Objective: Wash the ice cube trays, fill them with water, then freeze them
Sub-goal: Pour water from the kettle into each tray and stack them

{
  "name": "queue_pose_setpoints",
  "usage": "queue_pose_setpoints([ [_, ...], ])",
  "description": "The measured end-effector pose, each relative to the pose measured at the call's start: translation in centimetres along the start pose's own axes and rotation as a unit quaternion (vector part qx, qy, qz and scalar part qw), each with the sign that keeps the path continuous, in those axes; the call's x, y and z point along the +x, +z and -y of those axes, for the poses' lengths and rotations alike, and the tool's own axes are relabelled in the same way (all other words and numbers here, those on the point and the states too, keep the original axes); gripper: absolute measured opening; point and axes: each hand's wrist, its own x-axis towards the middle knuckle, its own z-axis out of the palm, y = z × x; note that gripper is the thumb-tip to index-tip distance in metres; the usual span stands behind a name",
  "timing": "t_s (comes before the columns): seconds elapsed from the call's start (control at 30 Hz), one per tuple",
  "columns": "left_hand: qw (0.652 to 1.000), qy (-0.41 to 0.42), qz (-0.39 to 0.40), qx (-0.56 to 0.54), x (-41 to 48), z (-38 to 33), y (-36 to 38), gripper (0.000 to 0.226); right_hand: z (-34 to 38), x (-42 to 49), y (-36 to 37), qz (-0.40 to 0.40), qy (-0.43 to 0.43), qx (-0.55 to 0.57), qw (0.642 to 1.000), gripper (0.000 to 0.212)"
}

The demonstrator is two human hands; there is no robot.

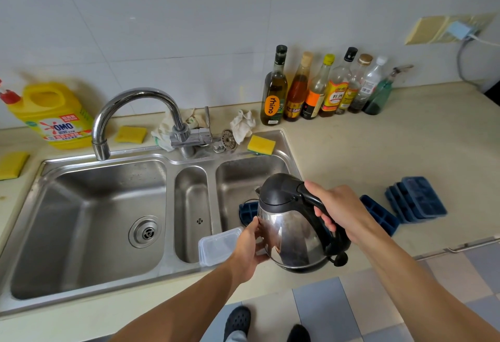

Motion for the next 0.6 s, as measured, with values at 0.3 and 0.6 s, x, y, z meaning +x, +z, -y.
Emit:
queue_pose_setpoints([
  [0.3, 1.0, 0.0, -0.008, 0.004, 0.2, 0.3, 0.3, 0.049, -0.3, -0.1, -0.8, 0.0, 0.001, 0.002, 1.0, 0.062],
  [0.6, 1.0, 0.003, -0.012, 0.012, -0.4, 0.5, 0.8, 0.046, -0.4, -0.8, -1.6, 0.006, 0.001, 0.0, 1.0, 0.061],
])
